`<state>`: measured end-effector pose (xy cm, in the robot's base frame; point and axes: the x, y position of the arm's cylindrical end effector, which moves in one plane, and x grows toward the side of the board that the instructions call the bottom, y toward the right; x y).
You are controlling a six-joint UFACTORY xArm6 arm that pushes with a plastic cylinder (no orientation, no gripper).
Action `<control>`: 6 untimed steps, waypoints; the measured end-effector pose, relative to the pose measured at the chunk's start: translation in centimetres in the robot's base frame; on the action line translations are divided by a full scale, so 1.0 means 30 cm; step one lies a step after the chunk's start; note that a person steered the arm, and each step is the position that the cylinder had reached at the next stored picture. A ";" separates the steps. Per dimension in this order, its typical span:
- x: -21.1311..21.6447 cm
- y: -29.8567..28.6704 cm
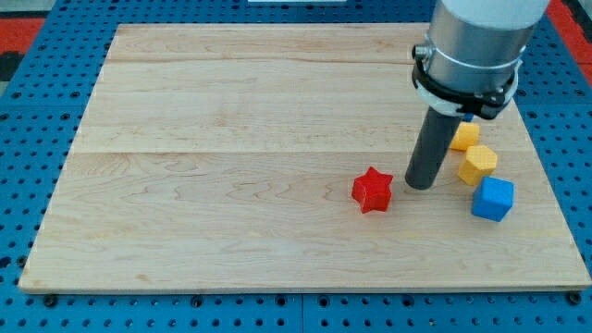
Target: Slide the red star slightly towards left
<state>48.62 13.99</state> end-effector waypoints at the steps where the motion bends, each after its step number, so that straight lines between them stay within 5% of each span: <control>1: -0.004 -0.281; 3: 0.141 0.019; 5: 0.087 -0.535; 6: 0.125 -0.480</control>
